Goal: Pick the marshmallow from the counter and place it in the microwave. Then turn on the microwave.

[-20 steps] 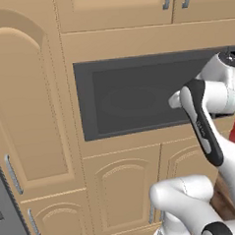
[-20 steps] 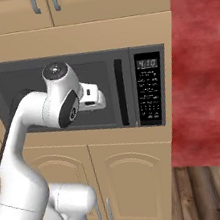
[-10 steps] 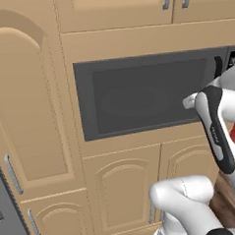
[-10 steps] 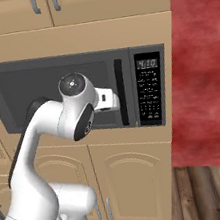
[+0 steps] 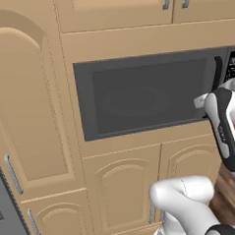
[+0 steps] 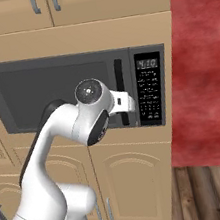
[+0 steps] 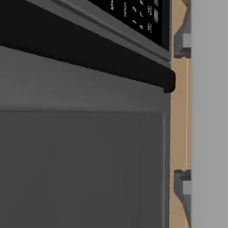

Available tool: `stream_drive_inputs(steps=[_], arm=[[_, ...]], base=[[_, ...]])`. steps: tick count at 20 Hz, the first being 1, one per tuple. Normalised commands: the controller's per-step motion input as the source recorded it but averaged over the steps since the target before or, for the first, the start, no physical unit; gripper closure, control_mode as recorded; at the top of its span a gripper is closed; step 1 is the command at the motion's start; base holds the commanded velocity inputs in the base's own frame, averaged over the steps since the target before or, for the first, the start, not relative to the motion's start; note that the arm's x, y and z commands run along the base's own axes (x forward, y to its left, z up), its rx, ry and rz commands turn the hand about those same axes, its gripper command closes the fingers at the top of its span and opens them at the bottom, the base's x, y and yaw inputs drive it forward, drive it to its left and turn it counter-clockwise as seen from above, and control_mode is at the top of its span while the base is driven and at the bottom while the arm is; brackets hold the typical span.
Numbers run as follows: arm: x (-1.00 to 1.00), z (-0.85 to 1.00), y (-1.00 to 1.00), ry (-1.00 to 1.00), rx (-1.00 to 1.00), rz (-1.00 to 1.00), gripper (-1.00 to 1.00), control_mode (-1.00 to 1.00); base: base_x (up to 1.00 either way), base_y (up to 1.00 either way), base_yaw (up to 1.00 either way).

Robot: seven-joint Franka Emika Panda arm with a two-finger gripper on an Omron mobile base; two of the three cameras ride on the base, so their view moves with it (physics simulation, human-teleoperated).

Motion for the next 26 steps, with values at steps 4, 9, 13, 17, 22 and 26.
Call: stream_drive_inputs(steps=[4,9,13,17,22,26], arm=[[0.15,0.00,-0.33,0.00,0.04,-0.05,-1.00,-1.00],[0.20,0.00,-0.21,0.00,0.04,-0.04,-1.00,-1.00],[0.25,-0.03,-0.09,0.00,0.03,-0.01,-1.00,-1.00],[0.25,-0.08,-0.07,0.00,0.03,0.00,-1.00,-1.00],[0.20,-0.08,-0.10,-0.01,0.04,0.00,-1.00,-1.00],[0.14,-0.07,-0.11,-0.01,0.04,0.00,-1.00,-1.00]], base=[[0.00,0.00,0.00],[0.00,0.00,0.00],[0.00,0.00,0.00],[0.00,0.00,0.00],[0.00,0.00,0.00],[0.00,0.00,0.00]])
